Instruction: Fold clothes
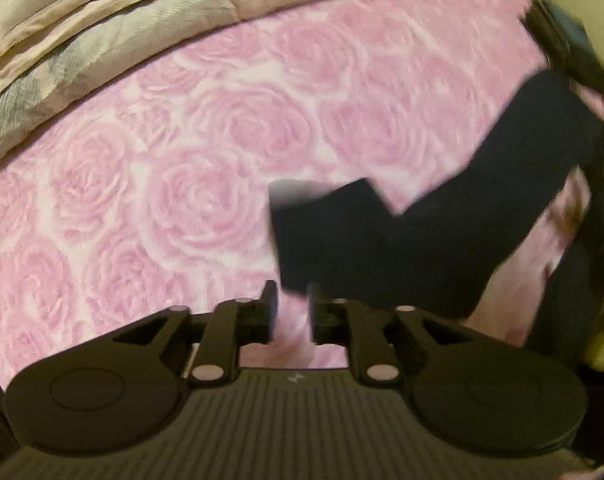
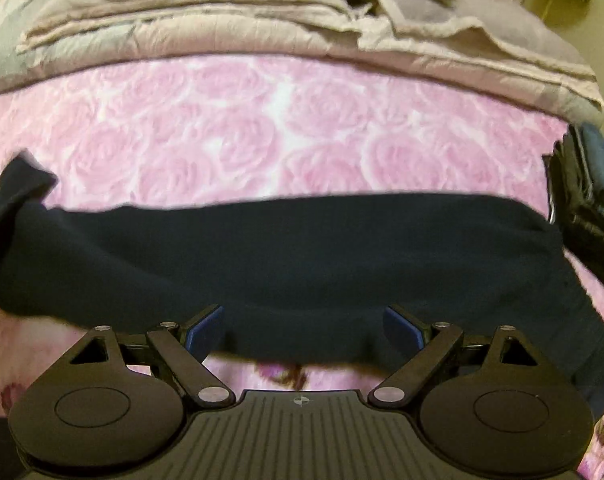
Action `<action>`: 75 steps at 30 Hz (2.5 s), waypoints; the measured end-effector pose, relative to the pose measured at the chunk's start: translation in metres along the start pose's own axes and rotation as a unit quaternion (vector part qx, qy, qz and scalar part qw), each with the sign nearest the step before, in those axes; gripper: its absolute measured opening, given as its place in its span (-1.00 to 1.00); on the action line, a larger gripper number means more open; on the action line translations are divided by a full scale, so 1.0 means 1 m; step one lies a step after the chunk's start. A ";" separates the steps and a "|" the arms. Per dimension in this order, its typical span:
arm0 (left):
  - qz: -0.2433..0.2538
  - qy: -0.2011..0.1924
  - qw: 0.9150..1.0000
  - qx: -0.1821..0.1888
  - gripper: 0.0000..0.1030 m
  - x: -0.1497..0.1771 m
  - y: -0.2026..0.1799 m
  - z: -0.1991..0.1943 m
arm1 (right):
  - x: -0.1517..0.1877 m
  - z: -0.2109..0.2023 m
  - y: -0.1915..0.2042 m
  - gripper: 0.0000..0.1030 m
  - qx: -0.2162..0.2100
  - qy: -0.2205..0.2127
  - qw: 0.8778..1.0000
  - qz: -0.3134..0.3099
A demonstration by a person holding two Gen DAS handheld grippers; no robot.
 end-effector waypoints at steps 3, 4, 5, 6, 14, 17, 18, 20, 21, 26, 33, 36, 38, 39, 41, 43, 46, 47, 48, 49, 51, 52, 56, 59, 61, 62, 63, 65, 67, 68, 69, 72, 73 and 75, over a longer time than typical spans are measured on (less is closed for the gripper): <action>0.096 -0.048 0.994 -0.015 -0.23 0.025 -0.039 -0.005 | 0.011 0.009 0.003 0.73 -0.005 0.014 0.999 0.030; 0.129 -0.063 0.990 -0.018 -0.16 0.032 -0.054 -0.007 | 0.014 0.012 0.003 0.73 -0.008 0.018 0.999 0.044; 0.163 -0.077 0.984 -0.018 -0.10 0.037 -0.069 -0.005 | 0.017 0.015 0.003 0.73 -0.010 0.022 0.998 0.060; 0.197 -0.089 0.976 -0.017 -0.09 0.041 -0.083 -0.003 | 0.020 0.017 0.004 0.73 -0.012 0.026 0.997 0.075; 0.062 -0.025 0.998 0.002 0.07 -0.006 -0.117 0.060 | 0.029 0.019 0.010 0.73 -0.014 0.029 0.995 0.091; -0.033 0.010 0.999 -0.020 -0.93 -0.008 -0.104 0.069 | 0.034 0.011 0.002 0.73 -0.006 0.020 0.994 0.111; -0.049 0.016 0.998 -0.033 -0.91 -0.004 -0.100 0.067 | 0.036 0.009 -0.002 0.73 -0.005 0.018 0.993 0.116; -0.092 0.025 0.994 -0.048 -0.91 0.014 -0.088 0.052 | 0.041 0.005 -0.011 0.73 -0.002 0.014 0.992 0.127; -0.119 0.029 0.991 -0.054 -0.91 0.026 -0.080 0.042 | 0.042 0.003 -0.016 0.73 -0.002 0.011 0.991 0.132; -0.237 0.054 0.968 -0.067 -0.87 0.094 -0.054 0.002 | 0.042 -0.003 -0.035 0.73 -0.016 0.006 0.990 0.140; -0.317 0.134 0.932 -0.111 -0.85 0.153 -0.045 0.003 | 0.040 -0.008 -0.040 0.73 -0.041 0.019 0.995 0.090; -0.314 0.101 0.937 -0.111 -0.71 0.141 -0.043 -0.006 | 0.034 -0.016 -0.045 0.73 -0.035 0.017 0.995 0.087; -0.300 0.082 0.944 -0.109 -0.47 0.126 -0.042 -0.008 | 0.028 -0.021 -0.049 0.73 -0.031 0.015 0.996 0.081; -0.284 0.072 0.950 -0.103 -0.43 0.116 -0.045 -0.006 | 0.025 -0.023 -0.050 0.73 -0.028 0.015 0.996 0.078; -0.247 0.053 0.964 -0.088 -0.38 0.095 -0.051 0.000 | 0.018 -0.030 -0.053 0.73 -0.022 0.014 0.998 0.065; -0.209 0.035 0.975 -0.072 -0.34 0.075 -0.058 0.005 | 0.012 -0.038 -0.058 0.73 -0.014 0.012 0.999 0.050; -0.163 0.014 0.986 -0.040 -0.29 0.038 -0.077 0.019 | 0.002 -0.053 -0.079 0.72 0.002 0.001 0.999 0.033; -0.148 0.007 0.989 -0.031 -0.27 0.024 -0.086 0.025 | -0.002 -0.057 -0.090 0.72 0.007 -0.003 1.000 0.031; -0.132 -0.002 0.991 -0.023 -0.27 0.008 -0.096 0.030 | -0.005 -0.058 -0.105 0.72 0.012 -0.005 0.999 0.031; -0.118 -0.008 0.993 -0.016 -0.26 -0.008 -0.106 0.036 | -0.008 -0.059 -0.119 0.72 0.017 -0.005 0.999 0.032; -0.094 -0.017 0.995 -0.004 -0.25 -0.040 -0.127 0.049 | -0.018 -0.055 -0.156 0.72 0.021 -0.004 0.999 0.031; -0.082 -0.023 0.996 0.003 -0.25 -0.057 -0.138 0.055 | -0.024 -0.052 -0.176 0.72 0.022 -0.004 0.999 0.029; -0.041 -0.034 0.998 0.024 -0.23 -0.124 -0.181 0.091 | -0.043 -0.022 -0.254 0.72 0.004 0.010 1.000 -0.013; 0.009 -0.039 0.999 0.020 -0.23 -0.164 -0.213 0.116 | -0.059 0.007 -0.299 0.71 -0.020 0.031 0.996 -0.081; 0.040 -0.029 0.999 0.009 -0.23 -0.180 -0.231 0.132 | -0.065 0.027 -0.315 0.71 -0.043 0.043 0.990 -0.128; 0.055 -0.023 0.998 0.003 -0.23 -0.187 -0.239 0.140 | -0.068 0.037 -0.321 0.71 -0.055 0.050 0.986 -0.152; 0.066 -0.018 0.998 -0.001 -0.23 -0.191 -0.245 0.146 | -0.072 0.048 -0.327 0.71 -0.068 0.056 0.980 -0.176; 0.069 -0.008 0.998 0.002 -0.29 -0.196 -0.248 0.150 | -0.074 0.069 -0.336 0.62 -0.093 0.074 0.972 -0.203; 0.068 0.002 0.998 0.006 -0.67 -0.199 -0.249 0.150 | -0.075 0.084 -0.344 0.13 -0.129 0.099 0.967 -0.195; 0.066 0.006 0.998 0.009 -0.92 -0.199 -0.248 0.148 | -0.080 0.086 -0.348 -0.08 -0.141 0.099 0.968 -0.181; 0.062 0.006 0.998 0.008 -0.92 -0.201 -0.247 0.145 | -0.084 0.086 -0.351 -0.62 -0.151 0.099 0.969 -0.169; 0.032 -0.017 0.999 -0.007 -0.92 -0.216 -0.236 0.130 | -0.102 0.071 -0.354 -0.71 -0.142 0.067 0.972 -0.175; 0.015 -0.030 0.999 -0.014 -0.92 -0.225 -0.230 0.125 | -0.108 0.069 -0.356 -0.71 -0.132 0.054 0.974 -0.176; 0.003 -0.045 0.999 -0.026 -0.91 -0.242 -0.224 0.124 | -0.115 0.068 -0.360 -0.70 -0.112 0.036 0.978 -0.171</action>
Point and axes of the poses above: each gripper's, at about its wrist camera, not at the fingertips, and z roughly the way its jaws point, y to its left, x to its underside, the point moved 3 cm from there along z, roughly the way its jaws point, and after that the axes turned 12 degrees about -x, right-handed, at the moved point
